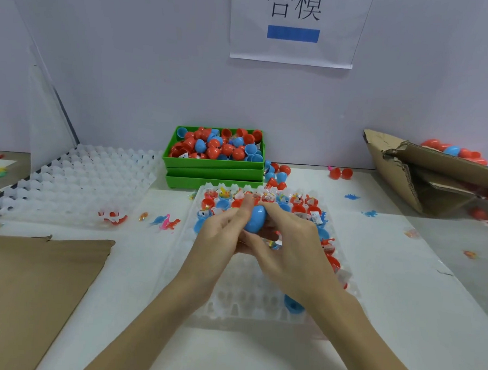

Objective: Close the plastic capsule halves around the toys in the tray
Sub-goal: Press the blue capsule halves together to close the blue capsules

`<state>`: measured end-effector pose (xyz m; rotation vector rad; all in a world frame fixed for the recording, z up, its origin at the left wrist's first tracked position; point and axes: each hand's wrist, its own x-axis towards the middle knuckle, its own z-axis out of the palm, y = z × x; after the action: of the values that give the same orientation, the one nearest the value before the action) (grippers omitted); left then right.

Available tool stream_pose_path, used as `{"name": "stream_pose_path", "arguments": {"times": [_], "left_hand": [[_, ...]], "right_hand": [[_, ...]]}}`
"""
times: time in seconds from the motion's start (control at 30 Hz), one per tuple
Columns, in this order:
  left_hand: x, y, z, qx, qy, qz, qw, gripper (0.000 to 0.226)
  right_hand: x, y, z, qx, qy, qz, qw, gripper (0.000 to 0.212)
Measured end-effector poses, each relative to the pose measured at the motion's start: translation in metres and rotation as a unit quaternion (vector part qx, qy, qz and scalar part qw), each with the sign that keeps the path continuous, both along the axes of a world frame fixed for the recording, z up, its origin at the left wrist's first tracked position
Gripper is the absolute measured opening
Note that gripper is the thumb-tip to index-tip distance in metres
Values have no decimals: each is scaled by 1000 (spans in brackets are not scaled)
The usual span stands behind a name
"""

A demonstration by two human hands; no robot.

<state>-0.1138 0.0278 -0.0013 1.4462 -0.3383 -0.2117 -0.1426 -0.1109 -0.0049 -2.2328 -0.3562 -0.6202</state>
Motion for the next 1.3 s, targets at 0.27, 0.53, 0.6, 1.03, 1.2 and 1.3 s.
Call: {"name": "stream_pose_path", "arguments": {"times": [0.27,0.53,0.6,1.03,1.2,1.3], "left_hand": [[1,2,-7,40,-58,1,998,20],[-1,-4,-9,32,-56,12,998,32],[-1,-2,-8,30,-55,5,998,32],[4,8,2,-26,10,-70,997,38],[3,8,2,-1,-31,-20,999,35],[4,9,5,26,-66,4,997,49]], "right_hand": [[1,-1,-4,4,-2,28,1000,6],[4,-4,-5,-41,12,-32,999,63],[2,-3,-1,-50,-14,-29,998,60],[4,-2,-2,-12,-39,-11,999,44],[2,1,-1,25,-51,-6,998,33],[0,1,8,22,-32,-20,999,35]]}}
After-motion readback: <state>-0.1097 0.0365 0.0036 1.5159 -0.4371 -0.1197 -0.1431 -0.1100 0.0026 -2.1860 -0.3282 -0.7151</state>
